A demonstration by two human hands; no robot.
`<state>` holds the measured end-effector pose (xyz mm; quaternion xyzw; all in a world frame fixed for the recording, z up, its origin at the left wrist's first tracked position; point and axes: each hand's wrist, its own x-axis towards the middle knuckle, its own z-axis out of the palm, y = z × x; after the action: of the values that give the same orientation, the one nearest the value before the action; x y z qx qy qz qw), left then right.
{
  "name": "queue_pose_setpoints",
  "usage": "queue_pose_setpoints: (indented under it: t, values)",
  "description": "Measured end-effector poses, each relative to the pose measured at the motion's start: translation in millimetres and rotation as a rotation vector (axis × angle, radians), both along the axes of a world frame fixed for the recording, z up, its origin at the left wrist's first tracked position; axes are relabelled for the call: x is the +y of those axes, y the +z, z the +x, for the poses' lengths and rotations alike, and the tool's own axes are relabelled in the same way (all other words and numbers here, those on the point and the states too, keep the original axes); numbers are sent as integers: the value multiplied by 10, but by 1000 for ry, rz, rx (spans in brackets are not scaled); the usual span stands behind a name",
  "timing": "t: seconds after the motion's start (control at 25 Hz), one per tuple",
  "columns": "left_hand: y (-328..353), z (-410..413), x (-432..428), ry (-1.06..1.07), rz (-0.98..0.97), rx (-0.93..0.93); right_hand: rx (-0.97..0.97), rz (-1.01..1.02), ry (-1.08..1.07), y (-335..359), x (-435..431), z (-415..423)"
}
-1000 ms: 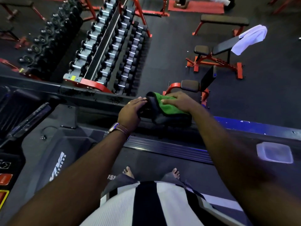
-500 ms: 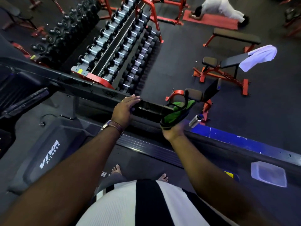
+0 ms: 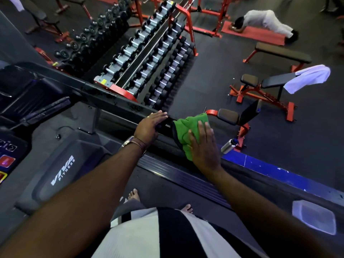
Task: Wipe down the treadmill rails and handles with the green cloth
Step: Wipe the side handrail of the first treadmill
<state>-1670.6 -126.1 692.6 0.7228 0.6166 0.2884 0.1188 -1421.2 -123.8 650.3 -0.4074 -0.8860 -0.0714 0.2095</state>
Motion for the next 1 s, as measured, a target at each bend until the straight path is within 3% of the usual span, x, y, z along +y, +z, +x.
queue_pose_setpoints:
  t: [0.2, 0.28, 0.44, 0.6, 0.72, 0.8, 0.88, 1.0]
  values:
    - [7, 42, -27, 25, -34, -8, -163, -59, -174, 187, 75, -421]
    - [7, 24, -25, -19, -45, 25, -183, 5, -104, 138, 35, -386]
    - [54, -279, 81, -149, 13, 353, -231, 180, 63, 1, 44, 81]
    - [119, -590, 263, -214, -102, 548, -217, 3, -161, 107, 116, -433]
    - [67, -718, 324, -275, -19, 549, -155, -43, -261, 212, 130, -620]
    - [16, -752, 318, -284, 55, 513, -46, -55, -332, 115, 3, -520]
    - [-21, -751, 284, -266, 91, 470, 215, -114, -542, -54, -225, -599]
    - [-58, -737, 279, -252, 96, 413, 971, -228, -911, 13, -253, -1278]
